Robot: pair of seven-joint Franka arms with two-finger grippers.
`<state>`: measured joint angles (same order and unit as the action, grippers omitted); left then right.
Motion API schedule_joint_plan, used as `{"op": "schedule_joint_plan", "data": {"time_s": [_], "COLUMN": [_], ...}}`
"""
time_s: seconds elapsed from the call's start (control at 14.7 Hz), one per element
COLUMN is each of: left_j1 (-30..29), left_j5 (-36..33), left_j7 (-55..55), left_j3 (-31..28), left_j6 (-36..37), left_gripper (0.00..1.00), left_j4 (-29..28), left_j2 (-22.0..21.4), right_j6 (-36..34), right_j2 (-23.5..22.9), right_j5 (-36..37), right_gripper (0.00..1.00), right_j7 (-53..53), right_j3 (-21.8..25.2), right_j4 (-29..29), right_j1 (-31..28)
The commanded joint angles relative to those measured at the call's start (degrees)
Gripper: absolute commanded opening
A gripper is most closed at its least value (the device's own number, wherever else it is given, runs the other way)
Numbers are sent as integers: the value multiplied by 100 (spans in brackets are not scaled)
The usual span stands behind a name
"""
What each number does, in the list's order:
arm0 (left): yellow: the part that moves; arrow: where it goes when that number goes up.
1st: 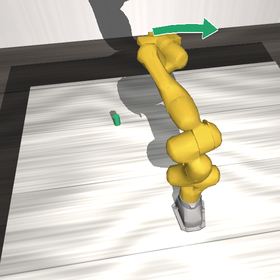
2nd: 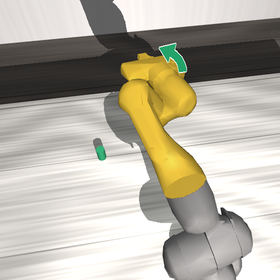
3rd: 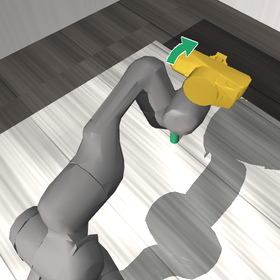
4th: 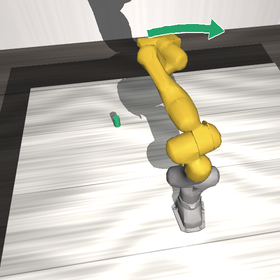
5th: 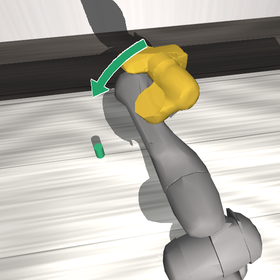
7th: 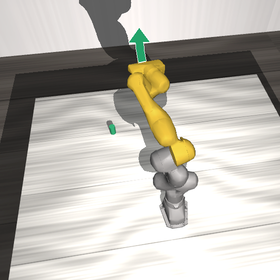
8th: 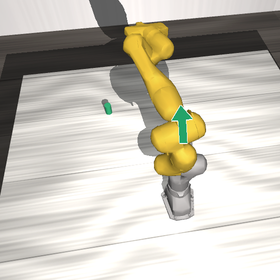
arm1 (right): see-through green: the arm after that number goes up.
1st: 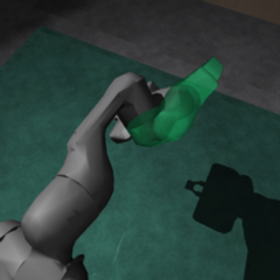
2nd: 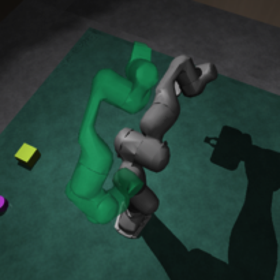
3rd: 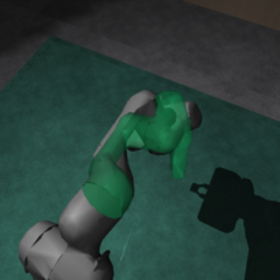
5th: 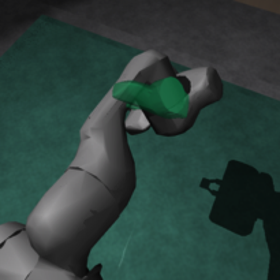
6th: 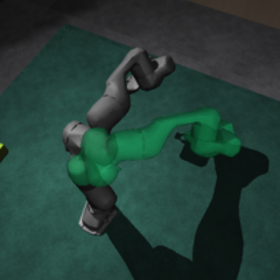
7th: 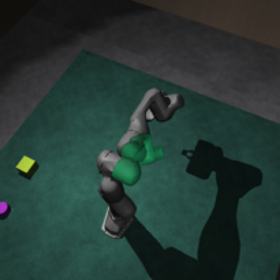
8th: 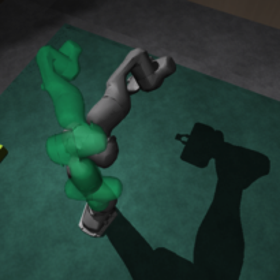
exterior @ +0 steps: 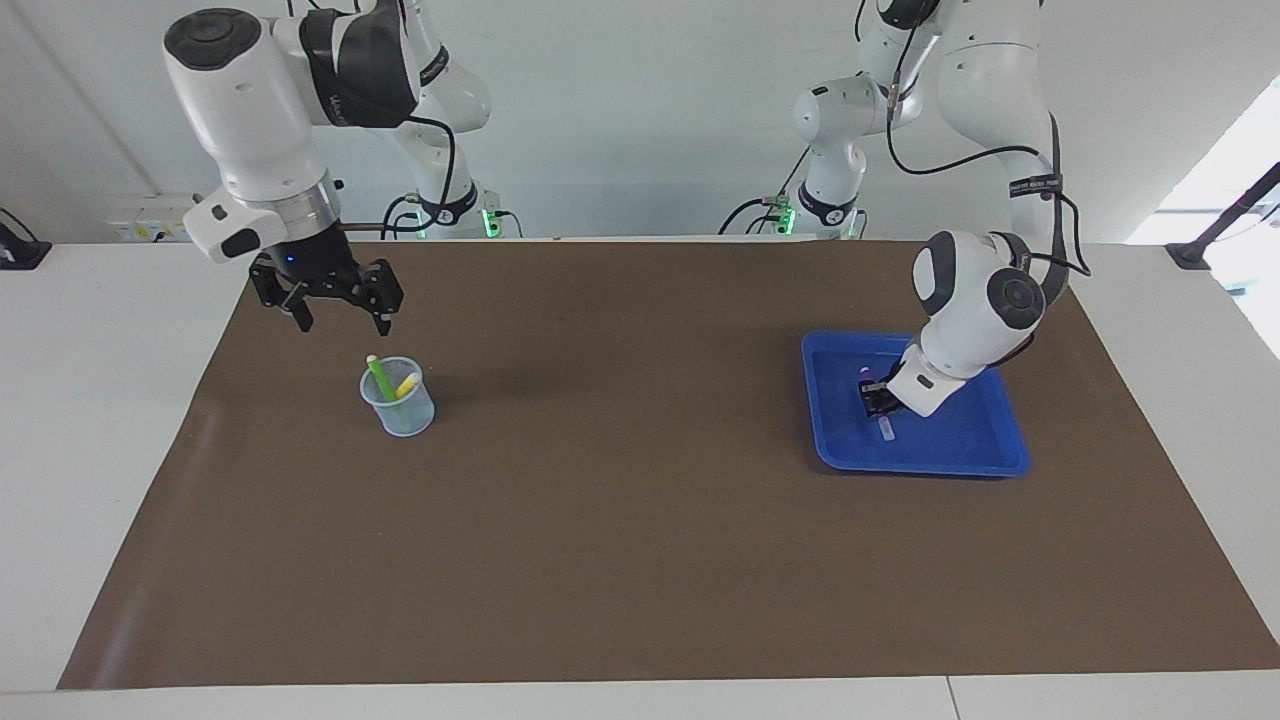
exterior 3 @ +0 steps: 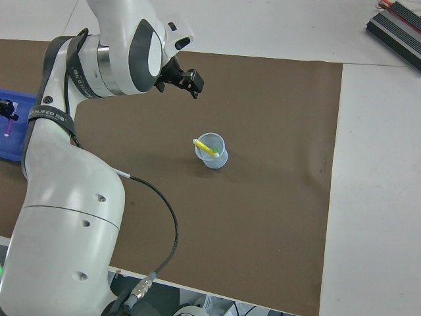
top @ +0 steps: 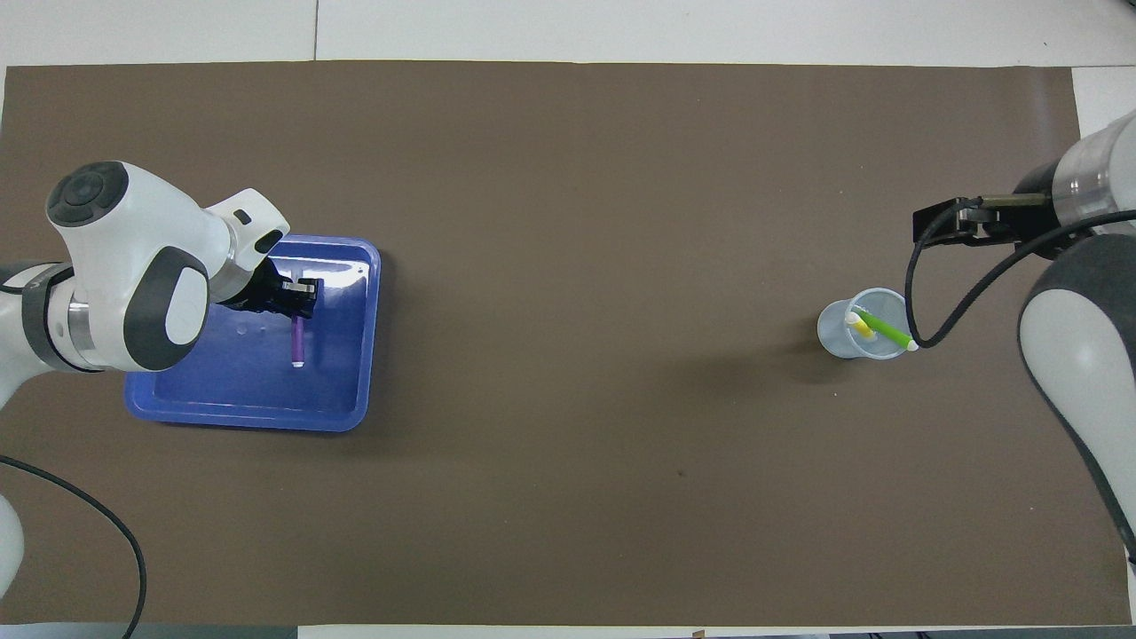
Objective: Right arm passes pens to left for tray arrangement
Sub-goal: 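Lower the purple pen into the tray with the left gripper and release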
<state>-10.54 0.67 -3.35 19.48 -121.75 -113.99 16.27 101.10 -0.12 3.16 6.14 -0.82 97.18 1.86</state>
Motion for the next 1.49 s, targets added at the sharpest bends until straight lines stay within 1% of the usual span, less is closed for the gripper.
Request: {"op": "schedule_joint_plan", "data": {"time_s": [0.0,0.14,0.2,0.27,0.61,0.75,0.81,0.95,1.15,1.29,1.42], "left_j1": [26,26,26,26,17,-61,-105,-158,-255,-290,-377], "left_j5": [-129,-120,-120,-120,-111,-50,81,624,1126,1731,2102], "left_j7": [107,106,98,89,63,45,45,-25,-761,-1262,-1719], "left_j3": [-32,-32,-32,-32,-32,-24,-24,-41,-59,-68,-68], "left_j6": [99,108,99,99,117,317,554,1063,1680,1786,1804], "left_gripper": [0,0,15,99,100,100,100,100,100,100,100], "left_j4": [70,61,44,0,26,105,236,622,1080,1081,1046], "left_j2": [34,25,25,16,7,-63,-141,-265,-519,-834,-1090], "right_j6": [-326,-546,-539,-504,-459,-364,-232,58,515,1032,1385], "right_j2": [248,328,337,337,311,276,284,276,197,118,91], "right_j5": [202,212,212,212,212,212,212,299,501,510,641], "right_gripper": [100,100,100,100,100,100,100,100,100,99,99], "right_j7": [-183,-183,-183,-192,-219,-210,-210,-219,-219,-227,-358], "right_j3": [12,-6,-23,-41,-243,-287,-322,-340,-515,-542,-674], "right_j4": [29,47,82,91,134,300,467,801,1241,1600,1970], "right_j1": [16,8,16,16,16,16,16,25,16,25,25]}}
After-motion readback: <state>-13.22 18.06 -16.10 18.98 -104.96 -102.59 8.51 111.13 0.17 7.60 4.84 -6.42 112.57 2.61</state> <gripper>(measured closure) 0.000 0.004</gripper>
